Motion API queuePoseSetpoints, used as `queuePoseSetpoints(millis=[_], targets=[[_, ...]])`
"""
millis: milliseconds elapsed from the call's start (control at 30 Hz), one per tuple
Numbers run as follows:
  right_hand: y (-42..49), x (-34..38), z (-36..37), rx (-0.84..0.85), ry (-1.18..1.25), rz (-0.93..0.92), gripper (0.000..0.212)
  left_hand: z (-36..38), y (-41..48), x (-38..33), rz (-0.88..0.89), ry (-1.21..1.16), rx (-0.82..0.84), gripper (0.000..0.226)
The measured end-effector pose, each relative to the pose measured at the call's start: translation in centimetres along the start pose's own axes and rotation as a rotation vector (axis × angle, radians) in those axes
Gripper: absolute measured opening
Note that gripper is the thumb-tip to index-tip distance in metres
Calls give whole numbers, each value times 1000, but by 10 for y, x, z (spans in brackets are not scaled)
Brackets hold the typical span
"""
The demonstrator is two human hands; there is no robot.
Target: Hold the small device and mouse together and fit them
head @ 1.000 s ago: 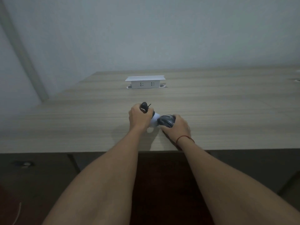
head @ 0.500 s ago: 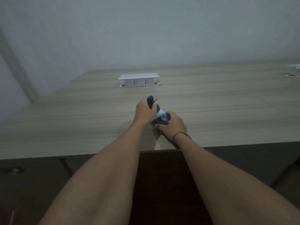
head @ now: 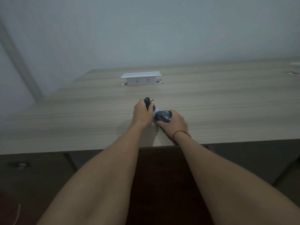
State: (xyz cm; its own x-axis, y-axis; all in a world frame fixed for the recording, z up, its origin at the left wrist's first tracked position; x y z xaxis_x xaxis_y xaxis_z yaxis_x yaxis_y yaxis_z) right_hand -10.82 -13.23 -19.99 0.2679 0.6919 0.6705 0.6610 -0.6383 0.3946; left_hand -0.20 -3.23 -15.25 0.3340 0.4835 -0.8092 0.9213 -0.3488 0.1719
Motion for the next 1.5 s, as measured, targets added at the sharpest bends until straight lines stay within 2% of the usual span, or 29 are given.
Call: queuePoseSetpoints(millis=[100,233,300,367,433,567,633,667,800,1000,1133,1267,1367,1500], targets=[[-1,-1,-1,21,21,-6,53,4,-5,1,-38,-10,8,28],[-1,-7,-4,63,203,36,61,5,-4,10,-162,50,-57,27],[3,-9,-6,36,275,84,50,4,-4,7,-221,-5,-76,29],[4,-6,-6,36,249,75,34,4,-6,10,-278,-86,-88,30],[4,-3,-3,22,178,72,33,3,-9,17,-307,-142,-91,31],[5,1,-6,-80,49,107,40,11,-8,28,-228,-159,94,34],[5,1,-4,-85,42,109,39,11,-4,32,-245,-258,193,29],[5,0,-4,-85,47,106,39,10,-2,32,-255,-289,188,27],[4,0,-5,-98,28,96,41,8,-14,21,-261,-245,-37,30],[6,-1,-3,-118,3,131,40,6,-13,26,-180,-234,151,27],[3,-1,-4,-107,39,138,41,5,-21,21,-187,-305,67,30],[-2,0,-8,-108,13,130,44,6,-30,16,-178,-114,-48,32],[-4,3,-9,-119,8,120,42,2,-28,9,-187,-248,-53,32],[-3,3,-12,-77,19,100,42,4,-27,19,-273,-247,-87,33]])
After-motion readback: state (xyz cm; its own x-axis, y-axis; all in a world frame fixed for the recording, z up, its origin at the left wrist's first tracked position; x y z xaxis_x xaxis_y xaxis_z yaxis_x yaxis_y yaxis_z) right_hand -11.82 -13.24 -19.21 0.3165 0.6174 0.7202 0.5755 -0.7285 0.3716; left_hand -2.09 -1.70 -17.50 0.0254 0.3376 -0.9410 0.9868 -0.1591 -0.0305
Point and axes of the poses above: each hand's wrist, its own y-axis towards the middle knuckle, its own z-axis out of the palm, x = y × z, the point moved 6 cm from there along y, towards the middle knuckle, and after that the axes turned 13 degrees about -z, right-handed, at the moved point
